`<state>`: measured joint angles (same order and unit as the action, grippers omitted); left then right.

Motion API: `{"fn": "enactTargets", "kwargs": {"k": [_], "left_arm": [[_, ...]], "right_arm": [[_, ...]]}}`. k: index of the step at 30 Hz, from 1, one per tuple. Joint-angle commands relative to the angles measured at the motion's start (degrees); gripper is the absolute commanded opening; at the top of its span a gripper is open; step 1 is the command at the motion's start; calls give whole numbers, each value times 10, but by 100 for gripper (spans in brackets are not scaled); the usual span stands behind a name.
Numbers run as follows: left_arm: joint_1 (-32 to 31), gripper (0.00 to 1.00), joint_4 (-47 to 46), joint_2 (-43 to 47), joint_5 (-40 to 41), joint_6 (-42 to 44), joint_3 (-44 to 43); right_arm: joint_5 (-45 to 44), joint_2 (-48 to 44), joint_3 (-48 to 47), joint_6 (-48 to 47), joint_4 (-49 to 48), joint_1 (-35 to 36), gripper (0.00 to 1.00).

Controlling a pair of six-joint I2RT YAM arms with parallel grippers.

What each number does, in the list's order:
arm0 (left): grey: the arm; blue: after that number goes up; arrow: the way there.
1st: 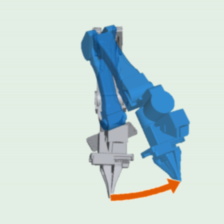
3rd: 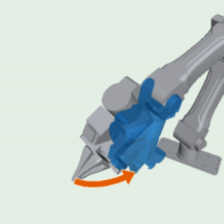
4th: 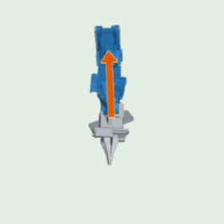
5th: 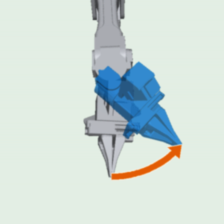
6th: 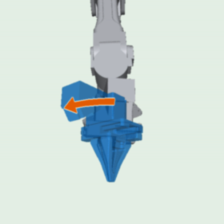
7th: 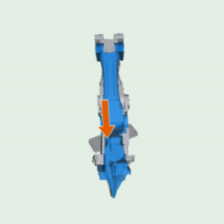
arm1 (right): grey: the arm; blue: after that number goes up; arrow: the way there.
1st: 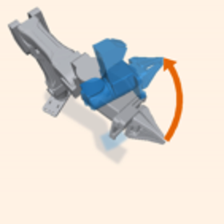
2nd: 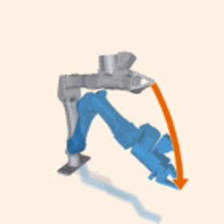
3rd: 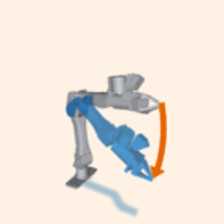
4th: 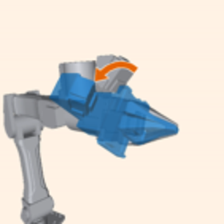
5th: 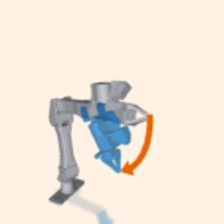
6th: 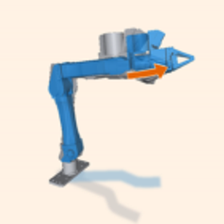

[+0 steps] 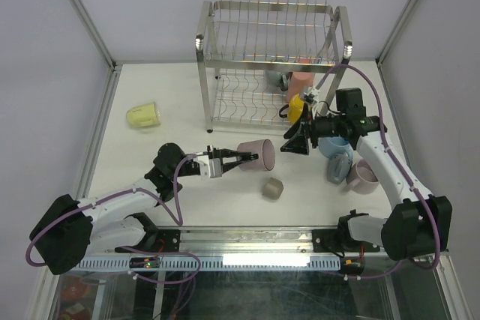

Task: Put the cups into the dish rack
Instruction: Pick up the cup at the center of the board.

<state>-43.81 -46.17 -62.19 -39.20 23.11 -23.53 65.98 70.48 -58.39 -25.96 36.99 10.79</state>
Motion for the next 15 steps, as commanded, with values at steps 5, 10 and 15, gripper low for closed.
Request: {"fn": "enactTargets", "kwargs": {"k": [5, 10, 15], "left_arm": [[-1, 0, -72, 19, -45, 28, -50], [-1, 0, -127, -1, -50, 1, -52], [-7, 0, -178, -31, -51, -25, -52]], "right_arm": [[-11, -27, 53, 183, -160, -2, 68], [33, -30, 100, 217, -221, 3, 68], [49, -28, 124, 238, -262, 20, 68]]}}
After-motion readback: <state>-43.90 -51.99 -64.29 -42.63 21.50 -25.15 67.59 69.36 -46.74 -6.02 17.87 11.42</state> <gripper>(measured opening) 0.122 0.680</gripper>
